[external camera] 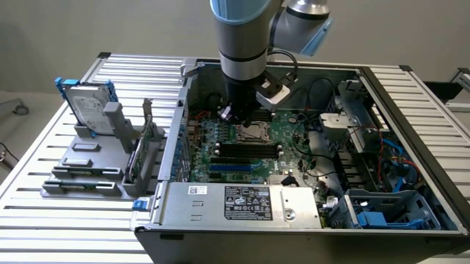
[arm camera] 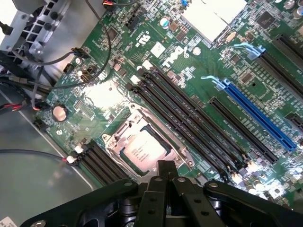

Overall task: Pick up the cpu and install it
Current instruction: 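Install the first cpu locking lever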

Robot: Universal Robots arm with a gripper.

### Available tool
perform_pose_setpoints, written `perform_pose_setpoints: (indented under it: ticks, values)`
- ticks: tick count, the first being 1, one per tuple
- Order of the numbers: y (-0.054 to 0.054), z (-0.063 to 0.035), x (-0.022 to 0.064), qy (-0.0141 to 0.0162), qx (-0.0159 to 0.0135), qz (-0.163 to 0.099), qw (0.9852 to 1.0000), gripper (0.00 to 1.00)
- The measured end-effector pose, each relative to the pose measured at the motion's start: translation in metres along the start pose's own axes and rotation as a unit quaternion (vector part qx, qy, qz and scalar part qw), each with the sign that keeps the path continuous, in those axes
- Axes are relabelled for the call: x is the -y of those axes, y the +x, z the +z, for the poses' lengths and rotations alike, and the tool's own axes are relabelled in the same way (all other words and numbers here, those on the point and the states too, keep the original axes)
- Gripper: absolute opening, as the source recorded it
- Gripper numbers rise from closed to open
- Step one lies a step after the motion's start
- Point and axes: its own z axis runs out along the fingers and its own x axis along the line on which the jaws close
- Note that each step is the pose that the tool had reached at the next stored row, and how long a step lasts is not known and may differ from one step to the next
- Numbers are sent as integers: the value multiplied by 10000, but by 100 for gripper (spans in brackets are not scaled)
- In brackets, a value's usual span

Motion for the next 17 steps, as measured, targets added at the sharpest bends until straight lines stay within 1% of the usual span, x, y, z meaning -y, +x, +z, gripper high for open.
perform_pose_setpoints:
  ticks: [2, 3, 5, 8, 10, 13, 15, 17]
  values:
    - [-3, 0, 1, -16, 52, 1, 10000, 11]
    - [-6, 0, 2, -16, 73, 5, 10000, 11]
    - [-13, -3, 1, -2, 101, 15, 9999, 11]
    - [-26, -7, -4, 22, 131, 27, 9999, 11]
    - [-33, -11, -9, 34, 146, 35, 9999, 11]
    - [-46, -26, -25, 31, 170, 46, 9998, 11]
    - [-57, -38, -38, 22, 185, 51, 9998, 11]
    - [-71, -52, -55, 15, 192, 57, 9998, 11]
